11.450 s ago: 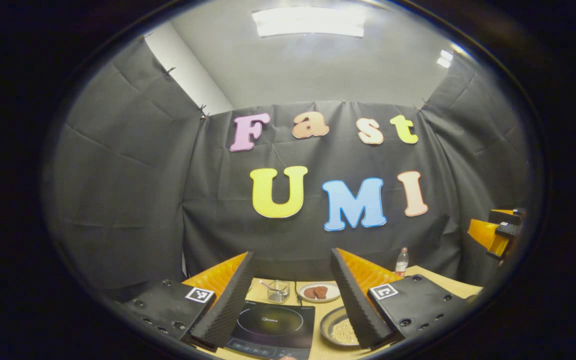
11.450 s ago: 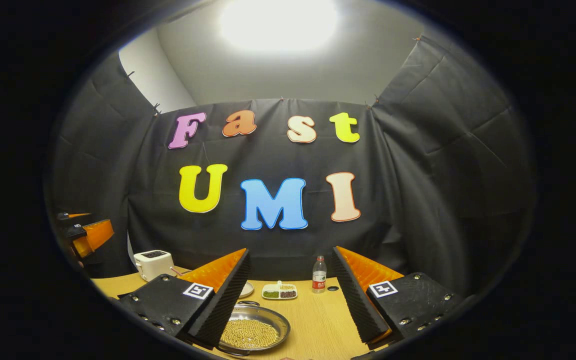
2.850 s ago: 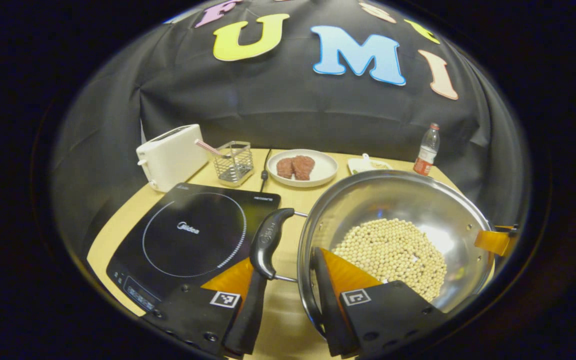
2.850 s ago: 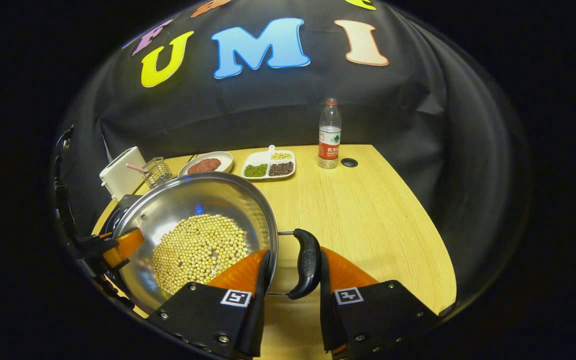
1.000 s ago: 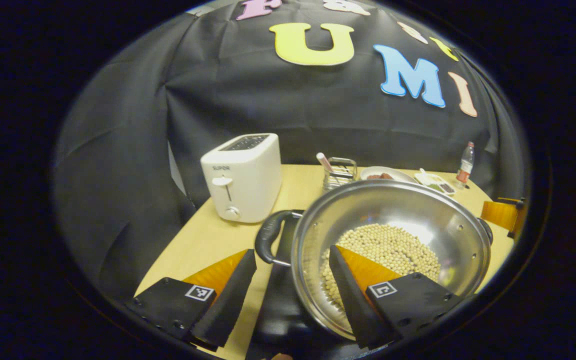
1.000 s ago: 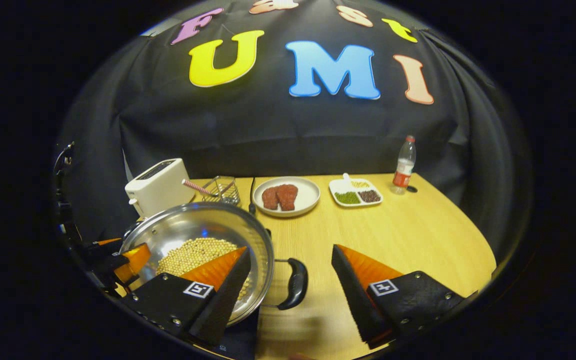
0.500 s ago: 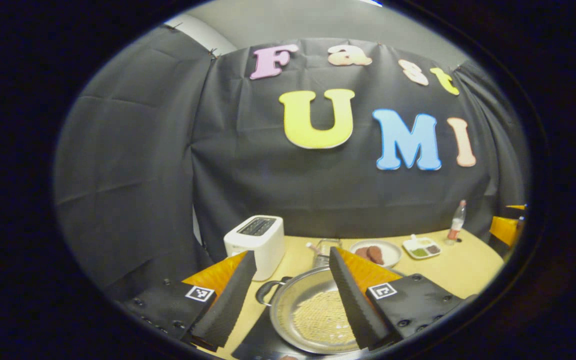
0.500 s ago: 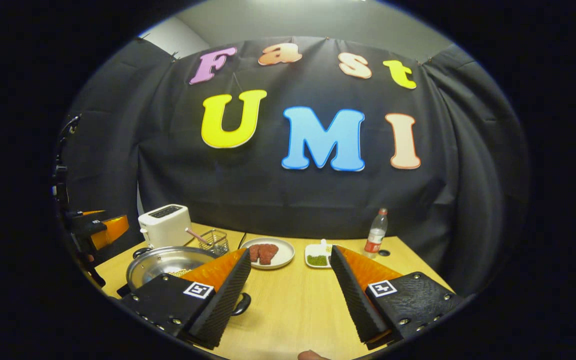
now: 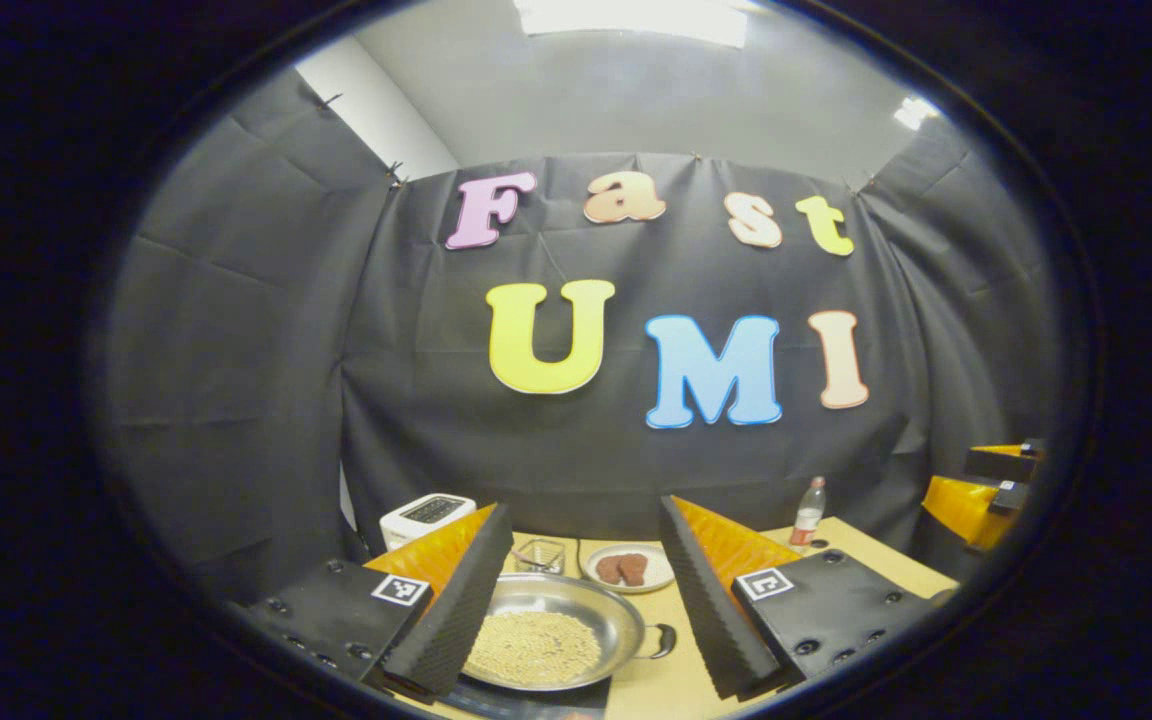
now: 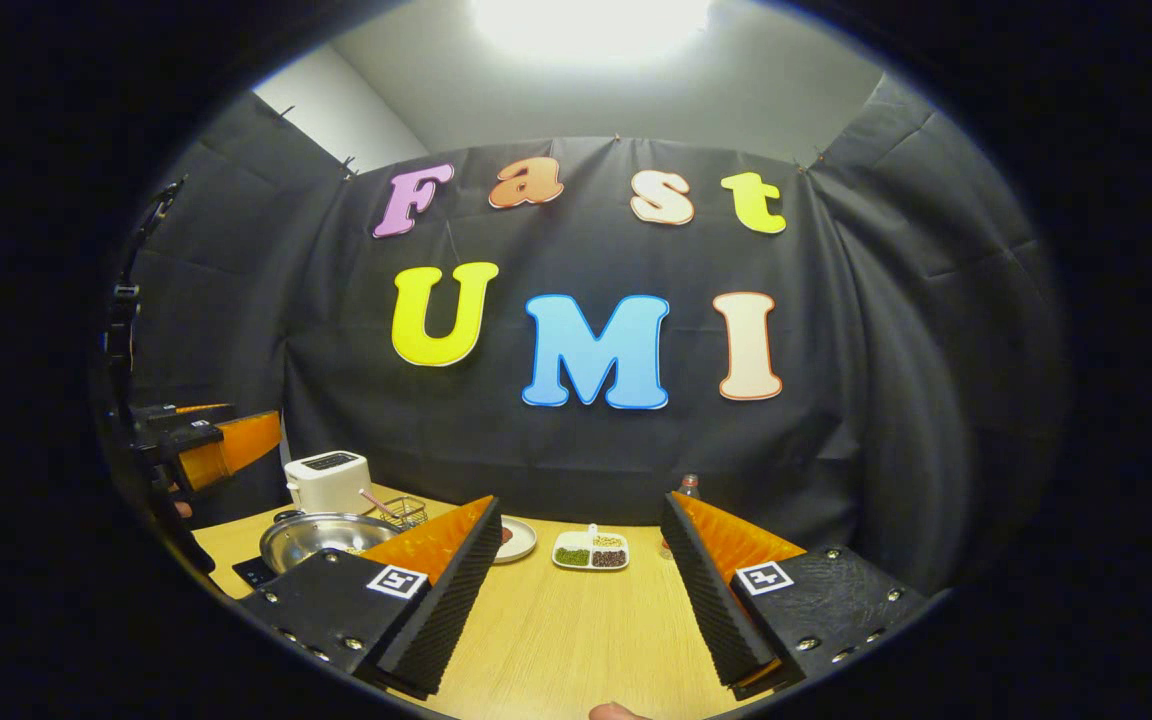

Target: First push the handle of the pot to place it horizontally, then grasp the pot with both hands and set it on the induction cooktop.

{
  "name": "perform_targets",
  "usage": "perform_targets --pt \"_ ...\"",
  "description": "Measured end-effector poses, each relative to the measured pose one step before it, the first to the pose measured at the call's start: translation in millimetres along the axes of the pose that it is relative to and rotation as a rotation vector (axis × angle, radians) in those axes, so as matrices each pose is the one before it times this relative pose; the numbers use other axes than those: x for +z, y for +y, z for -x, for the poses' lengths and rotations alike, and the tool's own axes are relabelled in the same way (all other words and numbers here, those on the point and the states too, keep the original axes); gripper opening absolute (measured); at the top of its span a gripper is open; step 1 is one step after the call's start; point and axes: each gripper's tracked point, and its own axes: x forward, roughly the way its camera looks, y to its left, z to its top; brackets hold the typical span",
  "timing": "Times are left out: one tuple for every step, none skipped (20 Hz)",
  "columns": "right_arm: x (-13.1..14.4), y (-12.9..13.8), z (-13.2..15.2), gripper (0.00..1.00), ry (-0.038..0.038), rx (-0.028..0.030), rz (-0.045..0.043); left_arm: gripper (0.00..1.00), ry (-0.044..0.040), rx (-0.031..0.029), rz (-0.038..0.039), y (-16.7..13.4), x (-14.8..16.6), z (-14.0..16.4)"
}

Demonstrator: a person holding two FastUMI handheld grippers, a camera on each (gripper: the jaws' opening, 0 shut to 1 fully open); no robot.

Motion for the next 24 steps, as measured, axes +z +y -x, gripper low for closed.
perform_targets --pt "1.76 -1.67 6.72 0.96 -0.00347 0.01305 -0.00403 0.96 -0.00236 0.00024 0.00612 -6.84 1.48 9.79" --pt "1.64 -1.72 4.36 0.96 -0.00224 0.0102 -0.00288 0.96 -0.00084 -0.00293 -0.00328 -7.48 2.67 10.26" --pt "2.8 -1.0 6.53 0.96 -0.00218 0.00366 -0.00403 0.96 -0.0038 -0.00531 -0.01263 -5.73 3.28 10.95" --pt "2.68 0.13 5.41 0.96 -0.00418 0.00369 -0.00566 1.0 -0.00624 -0.00559 -0.01576 -4.73 4.35 8.49" --pt "3.69 1.27 5.99 0.96 -0.00772 0.00356 -0.00866 0.96 -0.00124 -0.01181 -0.01156 -6.01 2.08 9.09" --pt "2.36 3.26 3.53 0.96 -0.00457 0.00333 -0.0064 1.0 0.00341 -0.01159 -0.00422 -4.56 2.54 10.33" --pt "2.86 2.38 4.38 0.96 -0.0082 0.00327 -0.00265 1.0 -0.00278 -0.01417 0.00046 -3.84 3.46 12.36" --pt "5.24 1.66 3.16 0.96 -0.01013 -0.00375 0.00015 0.97 -0.00672 -0.01179 0.00165 -3.61 3.56 5.18" --pt "4.11 0.49 4.36 0.96 -0.00908 -0.00846 -0.00063 0.94 -0.00877 -0.00489 -0.00441 2.06 1.51 6.79" --pt "3.62 3.46 1.06 0.96 -0.0116 -0.00083 -0.00083 0.92 -0.00575 -0.00602 -0.00675 0.64 2.86 3.67" --pt "5.48 2.24 1.73 0.96 -0.0132 -0.00243 0.00185 0.92 -0.01416 0.00049 -0.00473 1.49 2.62 3.12" --pt "2.4 0.63 0.8 0.96 -0.00633 -0.0063 0.00225 0.96 -0.01051 -0.0038 -0.0015 1.5 4.09 1.64" --pt "2.88 1.36 1.12 0.96 -0.00607 -0.00376 -0.00222 1.0 -0.00978 -0.00086 0.00479 0.23 1.22 1.94" --pt "-0.04 2.6 0.93 0.96 -0.0013 -0.0013 -0.00303 0.99 -0.00802 -0.00036 0.00464 1.03 2.99 2.52" --pt "0.7 1.3 0.4 0.96 0.00181 -0.00033 0.00073 0.99 -0.00964 0.00212 0.00232 1.13 1.27 1.14" --pt "0.97 -0.56 1.11 0.96 0.00041 -0.00403 0.00005 0.95 -0.00496 0.00928 0.00138 3.38 1.45 1.56" --pt "1.56 -0.24 1.03 0.96 -0.00447 -0.00148 -0.00218 0.99 -0.00766 0.00579 0.0049 2.68 0.34 0.53" --pt "2.19 0.5 -0.01 0.96 -0.00248 0.00005 -0.00039 0.95 -0.00258 0.00488 0.00878 1.73 0.52 0.75" --pt "1.37 -1.32 0.61 0.96 -0.005 -0.00101 0.00286 0.99 -0.00429 0.00368 0.00744 0.87 -0.31 1.39" --pt "2.23 -2.94 -0.77 0.96 -0.0087 -0.00482 0.00553 1.0 -0.00284 0.00036 0.0032 1.0 -0.15 -1.16" --pt "2.4 -4.03 -0.35 0.96 -0.00532 -0.01209 0.00124 1.0 -0.00308 0.00811 -0.00365 3.06 0.87 -1.32" --pt "1.06 -2.09 -2.14 0.96 -0.00924 -0.00668 -0.00647 1.0 -0.00812 0.01064 -0.00241 4.2 0.75 -1.21" --pt "2.08 -1.81 -1.1 0.96 -0.00637 -0.00434 -0.01007 0.95 -0.00761 0.00692 0.00245 1.53 0.4 -1.74" --pt "-0.14 -2.35 -3.13 0.96 -0.00301 -0.00835 -0.01139 0.96 -0.00266 0.00487 0.00612 2.4 -0.57 -1.21"
